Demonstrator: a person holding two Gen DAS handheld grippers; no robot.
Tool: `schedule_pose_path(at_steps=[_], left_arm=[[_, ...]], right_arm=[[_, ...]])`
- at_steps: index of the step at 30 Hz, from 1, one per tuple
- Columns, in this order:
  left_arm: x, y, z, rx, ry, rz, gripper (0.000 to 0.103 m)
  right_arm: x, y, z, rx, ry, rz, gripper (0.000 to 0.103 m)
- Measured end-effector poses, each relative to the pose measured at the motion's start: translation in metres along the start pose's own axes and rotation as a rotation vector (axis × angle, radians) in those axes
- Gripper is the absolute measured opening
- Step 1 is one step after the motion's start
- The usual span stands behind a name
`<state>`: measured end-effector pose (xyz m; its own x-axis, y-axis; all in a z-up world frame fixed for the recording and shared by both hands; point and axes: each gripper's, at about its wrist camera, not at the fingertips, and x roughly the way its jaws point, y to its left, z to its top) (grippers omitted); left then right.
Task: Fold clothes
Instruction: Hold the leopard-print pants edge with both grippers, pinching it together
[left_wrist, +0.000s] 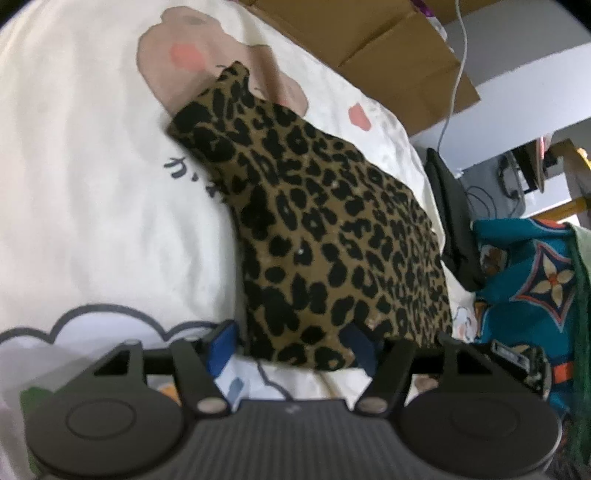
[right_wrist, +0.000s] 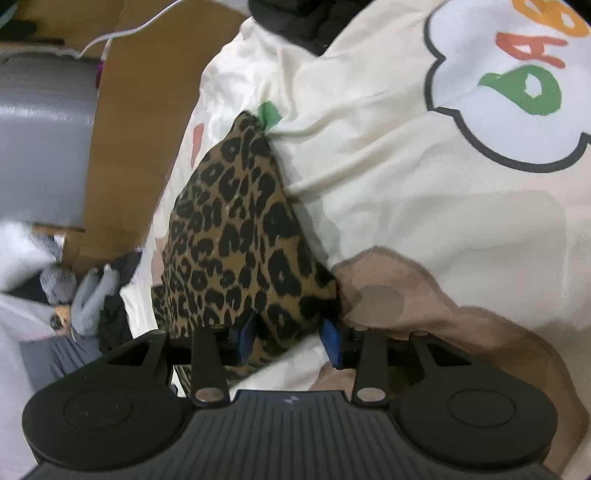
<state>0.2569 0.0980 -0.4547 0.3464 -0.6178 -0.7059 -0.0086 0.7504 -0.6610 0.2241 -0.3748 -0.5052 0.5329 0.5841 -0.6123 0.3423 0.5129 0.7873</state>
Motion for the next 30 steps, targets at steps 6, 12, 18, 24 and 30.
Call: schedule_pose_path(at_steps=[6,12,18,24,30], left_arm=[[0.006,0.005,0.014,-0.014,0.013,-0.047,0.064],[0.015,0.0,0.017,0.002,0.053,-0.067,0.052],[0.011,0.009,-0.001,-0.007,0.092,-0.06,0.033],[0.013,0.002,-0.004,0.033,0.082,-0.02,0.01],[-0.001,-0.005,-0.003,0.081,0.061,-0.003,0.006]], right_arm=[[0.003,0.002,0.003,0.0,-0.022,-0.015,0.044],[0.0,0.002,0.003,-0.019,-0.019,-0.016,0.043],[-0.003,0.002,0.002,-0.034,-0.027,-0.023,0.043],[0.0,0.003,0.003,0.0,-0.044,-0.053,0.024],[0.0,0.013,-0.002,-0.035,-0.057,-0.079,0.013]])
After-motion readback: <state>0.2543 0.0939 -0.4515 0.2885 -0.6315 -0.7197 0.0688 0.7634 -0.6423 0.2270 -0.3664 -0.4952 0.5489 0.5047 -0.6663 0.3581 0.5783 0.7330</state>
